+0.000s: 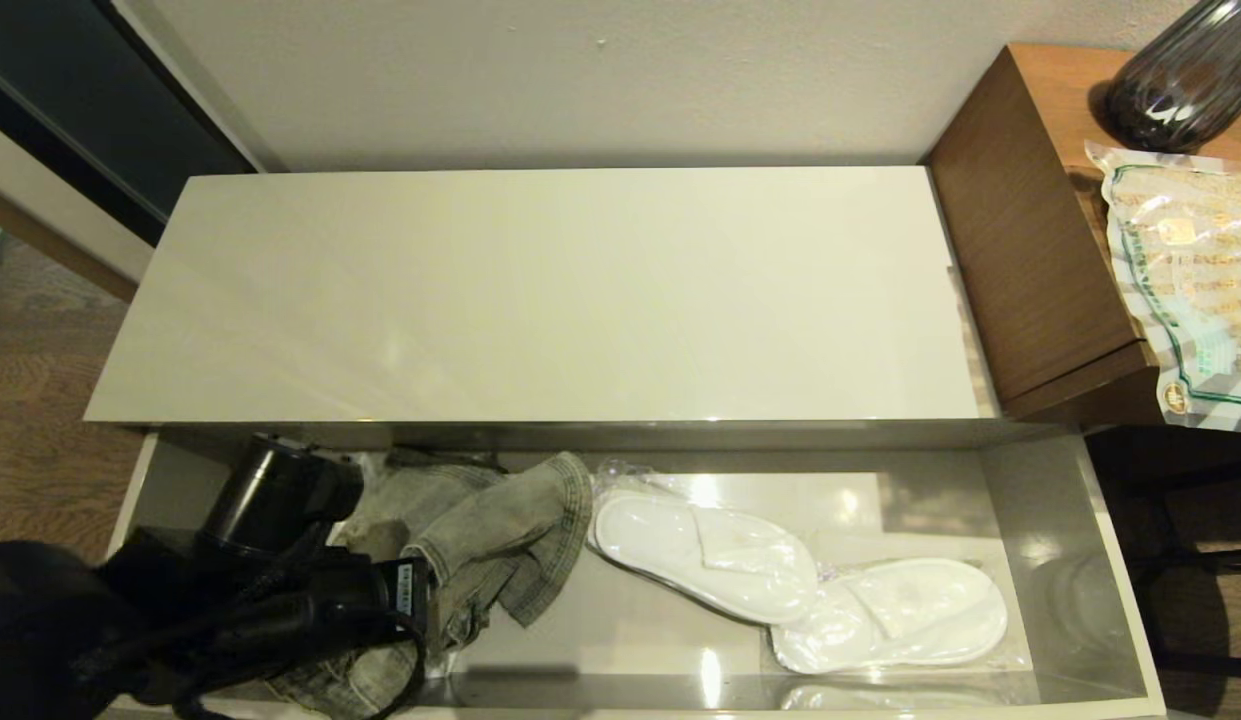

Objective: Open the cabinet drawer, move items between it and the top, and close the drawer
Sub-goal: Put the shorts in the drawer

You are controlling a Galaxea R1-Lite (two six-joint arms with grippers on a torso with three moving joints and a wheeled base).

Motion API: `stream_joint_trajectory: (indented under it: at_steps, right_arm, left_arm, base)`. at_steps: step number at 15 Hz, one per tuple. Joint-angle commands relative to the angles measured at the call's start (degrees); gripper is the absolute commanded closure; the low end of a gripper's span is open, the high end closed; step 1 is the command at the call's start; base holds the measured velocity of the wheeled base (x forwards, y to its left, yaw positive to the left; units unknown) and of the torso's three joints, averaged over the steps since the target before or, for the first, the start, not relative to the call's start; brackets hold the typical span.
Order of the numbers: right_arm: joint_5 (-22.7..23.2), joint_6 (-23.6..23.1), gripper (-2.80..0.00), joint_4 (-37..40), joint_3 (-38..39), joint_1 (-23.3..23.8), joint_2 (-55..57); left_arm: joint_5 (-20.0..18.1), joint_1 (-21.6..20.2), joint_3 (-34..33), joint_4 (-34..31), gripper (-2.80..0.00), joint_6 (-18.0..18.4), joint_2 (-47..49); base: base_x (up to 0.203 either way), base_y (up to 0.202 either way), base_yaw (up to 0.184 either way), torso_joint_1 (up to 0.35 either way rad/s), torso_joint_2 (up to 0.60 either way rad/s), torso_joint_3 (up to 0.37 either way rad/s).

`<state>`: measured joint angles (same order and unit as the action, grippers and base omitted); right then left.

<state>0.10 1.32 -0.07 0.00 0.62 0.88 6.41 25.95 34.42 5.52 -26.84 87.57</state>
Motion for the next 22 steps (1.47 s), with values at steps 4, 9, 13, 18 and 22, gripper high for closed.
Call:
stream_joint_trajectory:
  at_steps: [4,9,13,18,22]
  right_arm:
    - [0.0,0.0,0.00,0.0,0.1,0.0,0.1]
    - [0.0,0.0,0.00,0.0,0.1,0.0,0.1]
    - [0.0,0.0,0.00,0.0,0.1,0.0,0.1]
    - [0.0,0.0,0.00,0.0,0.1,0.0,0.1]
    - [0.0,0.0,0.00,0.0,0.1,0.0,0.1]
  left_arm:
    - [-0.7,0.2,-0.3,-13.2,0.00,0.2,-10.7]
    - [2.4,2.5,-4.1,-7.2,-2.80,-0.3,-2.3]
    - [2.9,2.9,-5.2,2.3,-2.80,-2.0,3.4]
    - [2.9,2.8,-1.2,-3.6,-2.80,-4.2,-9.0]
    - [3.3,1.9,2.8,-12.0,0.00,-4.0,-13.2]
  base:
    - [0.000,0.000,0.000,0.000,0.00,0.000]
    - [0.000,0.000,0.000,0.000,0.00,0.000]
    - [0.000,0.000,0.000,0.000,0.00,0.000]
    - [0.000,0.000,0.000,0.000,0.00,0.000]
    - [0.000,0.000,0.000,0.000,0.00,0.000]
